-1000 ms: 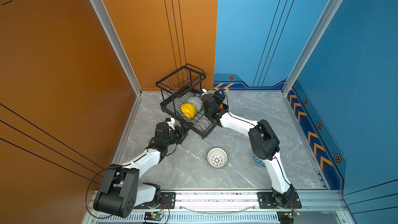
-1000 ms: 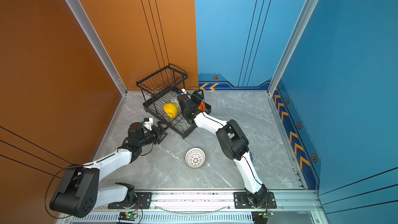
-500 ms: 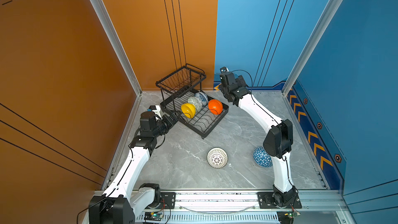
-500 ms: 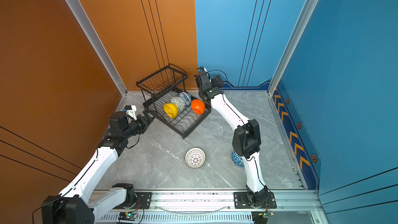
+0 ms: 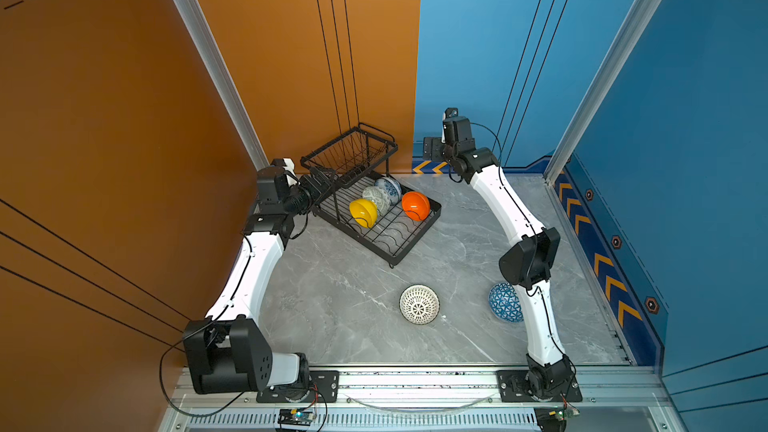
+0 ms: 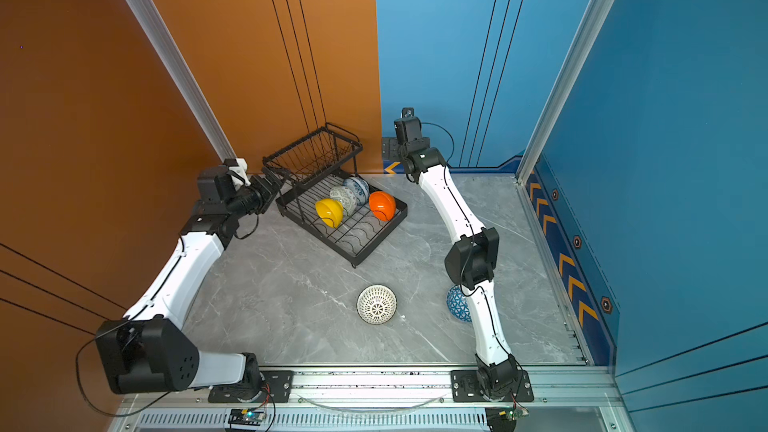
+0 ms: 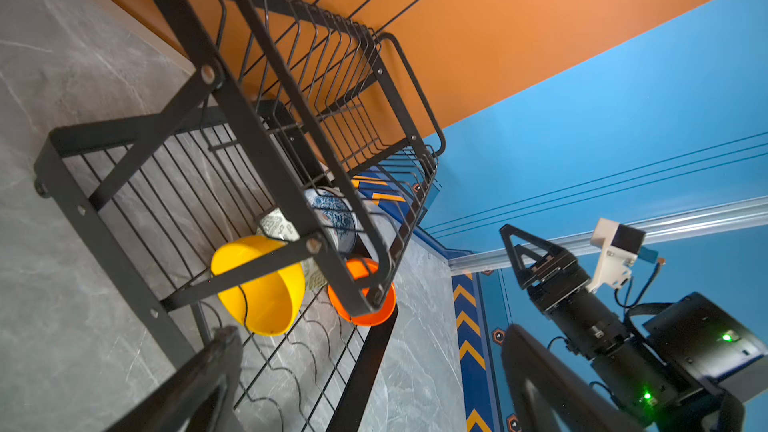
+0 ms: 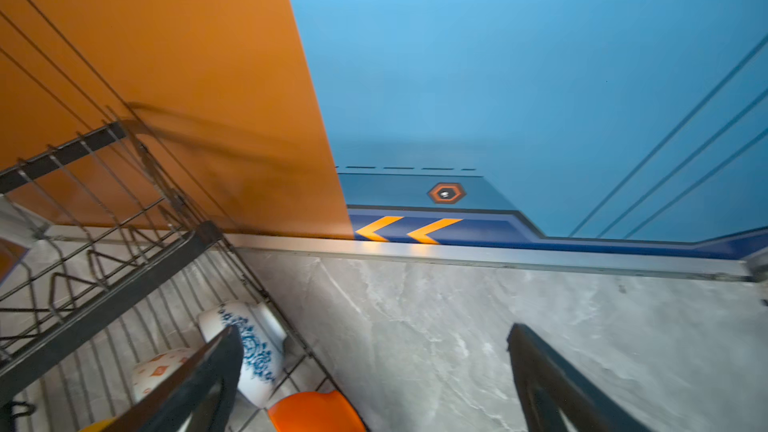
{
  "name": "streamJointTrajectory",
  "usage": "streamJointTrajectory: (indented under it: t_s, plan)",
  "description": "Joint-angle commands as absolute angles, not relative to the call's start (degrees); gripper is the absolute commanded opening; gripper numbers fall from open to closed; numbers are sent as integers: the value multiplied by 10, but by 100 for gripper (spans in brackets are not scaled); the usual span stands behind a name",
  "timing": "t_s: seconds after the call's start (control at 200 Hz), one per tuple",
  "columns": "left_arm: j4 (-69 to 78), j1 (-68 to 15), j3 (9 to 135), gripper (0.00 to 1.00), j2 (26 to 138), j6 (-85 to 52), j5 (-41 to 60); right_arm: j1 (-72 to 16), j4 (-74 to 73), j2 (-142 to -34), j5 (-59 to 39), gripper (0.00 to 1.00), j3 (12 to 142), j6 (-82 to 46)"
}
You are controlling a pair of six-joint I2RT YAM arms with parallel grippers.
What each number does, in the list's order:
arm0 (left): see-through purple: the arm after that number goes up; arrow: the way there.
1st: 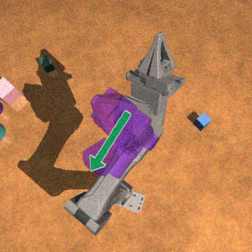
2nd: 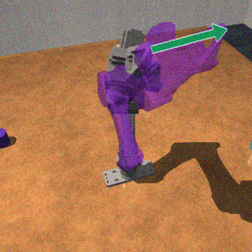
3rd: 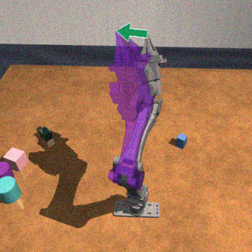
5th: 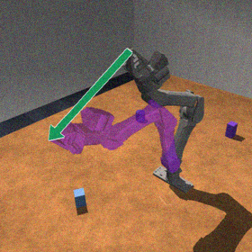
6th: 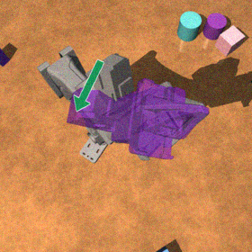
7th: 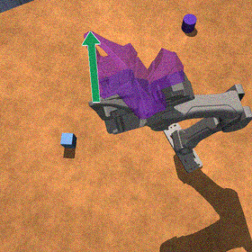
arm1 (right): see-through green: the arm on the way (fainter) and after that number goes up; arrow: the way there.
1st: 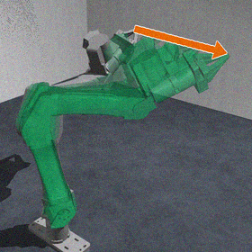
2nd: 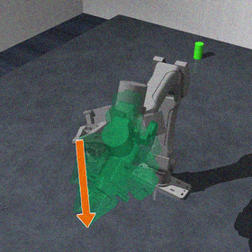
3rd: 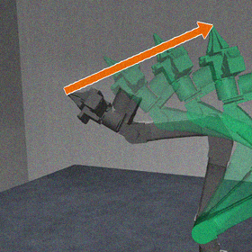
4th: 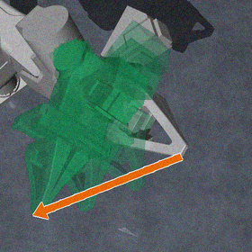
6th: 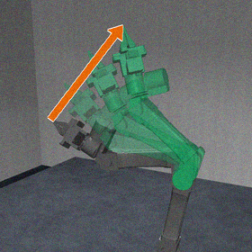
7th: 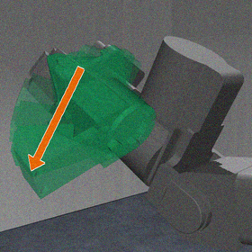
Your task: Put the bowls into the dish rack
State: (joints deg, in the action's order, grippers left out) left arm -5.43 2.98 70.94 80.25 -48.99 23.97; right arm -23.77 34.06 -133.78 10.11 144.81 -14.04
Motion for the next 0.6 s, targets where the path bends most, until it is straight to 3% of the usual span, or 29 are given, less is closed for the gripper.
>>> streamJointTrajectory:
  t_s: [0.0, 0.485, 0.596]
  plan:
    - [-79, 36, 757, 98, 837, -468, 222, -248, 336, -1358, 21, 100, 1467, -209]
    - [-205, 27, 901, 100, 936, -391, 168, -251, 146, -1430, -129, 100, 1470, -429]
    - [-218, 23, 926, 94, 954, -380, 165, -260, 136, -1446, -127, 100, 1487, -441]
